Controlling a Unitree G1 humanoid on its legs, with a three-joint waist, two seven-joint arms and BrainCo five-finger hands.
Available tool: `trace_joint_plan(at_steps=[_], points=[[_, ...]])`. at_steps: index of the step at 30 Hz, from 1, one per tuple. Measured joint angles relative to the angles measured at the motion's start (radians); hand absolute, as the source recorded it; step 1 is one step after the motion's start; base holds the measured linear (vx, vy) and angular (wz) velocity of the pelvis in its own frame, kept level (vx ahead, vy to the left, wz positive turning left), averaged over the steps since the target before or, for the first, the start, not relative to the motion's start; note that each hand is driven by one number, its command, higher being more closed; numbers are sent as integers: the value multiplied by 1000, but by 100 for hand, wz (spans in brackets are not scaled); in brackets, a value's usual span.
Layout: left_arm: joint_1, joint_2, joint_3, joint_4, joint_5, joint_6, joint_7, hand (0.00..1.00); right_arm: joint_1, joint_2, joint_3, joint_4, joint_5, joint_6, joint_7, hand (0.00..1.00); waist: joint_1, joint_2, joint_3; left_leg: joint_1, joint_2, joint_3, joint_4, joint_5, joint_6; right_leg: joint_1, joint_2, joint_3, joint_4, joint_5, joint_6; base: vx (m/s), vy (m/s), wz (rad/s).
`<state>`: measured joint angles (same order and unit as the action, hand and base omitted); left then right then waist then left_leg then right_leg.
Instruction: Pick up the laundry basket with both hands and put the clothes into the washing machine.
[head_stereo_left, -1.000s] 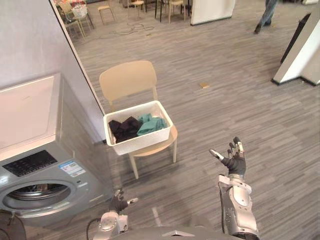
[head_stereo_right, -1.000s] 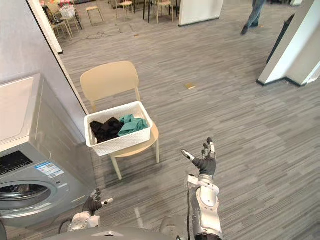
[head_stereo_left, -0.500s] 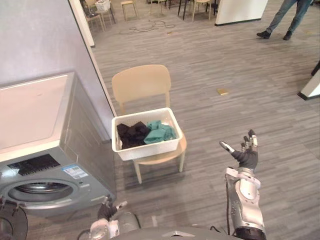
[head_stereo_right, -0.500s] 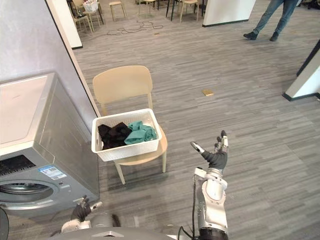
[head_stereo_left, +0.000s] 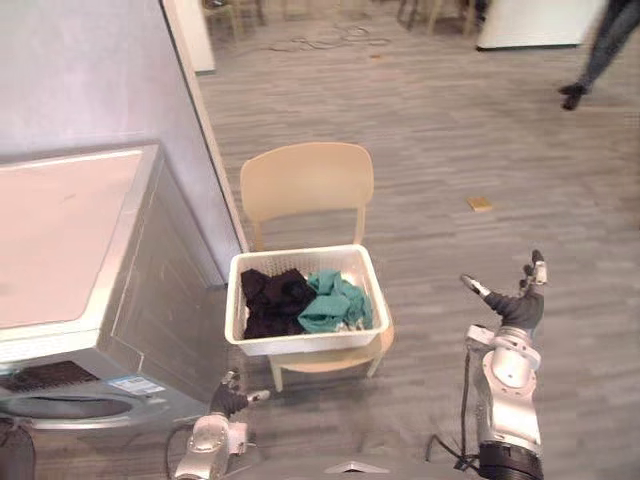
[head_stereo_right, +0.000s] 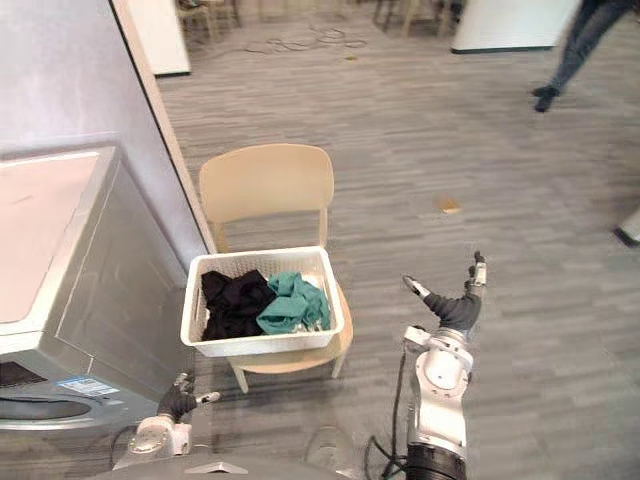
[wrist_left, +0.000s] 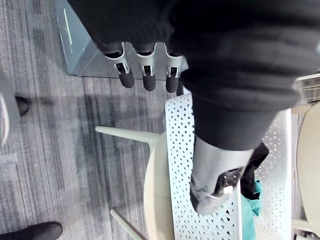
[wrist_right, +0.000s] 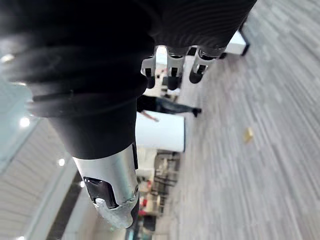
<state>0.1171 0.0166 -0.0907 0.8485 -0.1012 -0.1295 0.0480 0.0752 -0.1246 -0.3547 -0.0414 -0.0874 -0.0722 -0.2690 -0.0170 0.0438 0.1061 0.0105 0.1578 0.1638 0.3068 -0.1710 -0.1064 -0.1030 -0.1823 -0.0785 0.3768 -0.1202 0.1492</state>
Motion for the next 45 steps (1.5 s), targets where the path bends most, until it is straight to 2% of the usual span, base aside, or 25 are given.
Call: trace_joint_plan(at_steps=[2, 5, 9, 16, 19, 20, 27, 28, 31, 36, 45], points=[[22, -16, 1, -1, 9, 0, -12, 0, -2, -20, -3, 1, -1, 6, 5, 0, 7, 37, -10, 3, 32, -5, -17, 10, -3, 32, 26, -44, -32, -10, -17, 120, -232, 38], [36, -14, 4, -1, 8, 1, -22, 0, -1, -20, -1, 37, -2, 11, 27, 0, 7, 35, -9, 12, 56, -29, -71, 47, -30, 70, 52, -103, -73, -8, -30, 46, -151, 48], [44, 12, 10, -9, 8, 1, -39, 0, 0, -1, 36, 109, -27, 10, 70, 0, 18, 14, -2, 10, 64, -36, -104, 62, -47, 101, 69, -133, -132, 20, -38, -33, -37, 22], [63, 61, 15, -13, 7, 1, -58, 0, 30, 34, 81, 142, -29, 9, 138, 0, 36, -18, -12, -46, 45, -56, -115, 75, -37, 127, 65, -162, -262, 92, -31, -64, 43, 13], [61, 80, 29, -25, 7, 1, -64, 0, -25, -9, 113, 189, -33, 4, 139, 0, 44, -30, -4, -117, 43, -75, -89, 84, -34, 85, 66, -177, -280, 117, -35, -71, 25, 11], [59, 85, 32, -34, 7, 1, -64, 0, -60, -46, 142, 224, -36, 2, 150, 0, 46, -30, 4, -151, 43, -87, -67, 84, -34, 69, 67, -183, -282, 125, -35, -87, 24, 19], [14, 85, 52, -108, -18, -5, -60, 0, -364, -177, 266, 359, -37, -13, 172, 0, 98, -29, 139, -266, 56, -115, 26, 80, -27, -7, 78, -186, -243, 145, -50, -121, 27, 4], [-4, 86, 52, -121, -33, -10, -53, 0, -444, -194, 303, 395, -37, -13, 172, 0, 109, -29, 183, -283, 57, -116, 39, 82, -24, -30, 77, -183, -223, 147, -52, -145, 30, -5], [-40, 86, 57, -133, -60, -14, -36, 0, -549, -205, 378, 423, -38, -12, 172, 0, 129, -28, 241, -329, 60, -125, 61, 89, -20, -81, 76, -183, -194, 148, -56, -118, 18, 1], [-94, 84, 92, -132, -95, -24, -1, 0, -650, -196, 435, 467, -37, -10, 172, 0, 163, -35, 308, -382, 59, -132, 62, 107, -19, -136, 76, -185, -179, 156, -64, -59, 1, 1], [-145, 84, 131, -127, -133, -27, 42, 0, -712, -194, 471, 511, -38, 13, 176, 0, 164, -55, 354, -443, 61, -151, 73, 114, -18, -180, 78, -203, -179, 164, -67, 1, -5, 3]])
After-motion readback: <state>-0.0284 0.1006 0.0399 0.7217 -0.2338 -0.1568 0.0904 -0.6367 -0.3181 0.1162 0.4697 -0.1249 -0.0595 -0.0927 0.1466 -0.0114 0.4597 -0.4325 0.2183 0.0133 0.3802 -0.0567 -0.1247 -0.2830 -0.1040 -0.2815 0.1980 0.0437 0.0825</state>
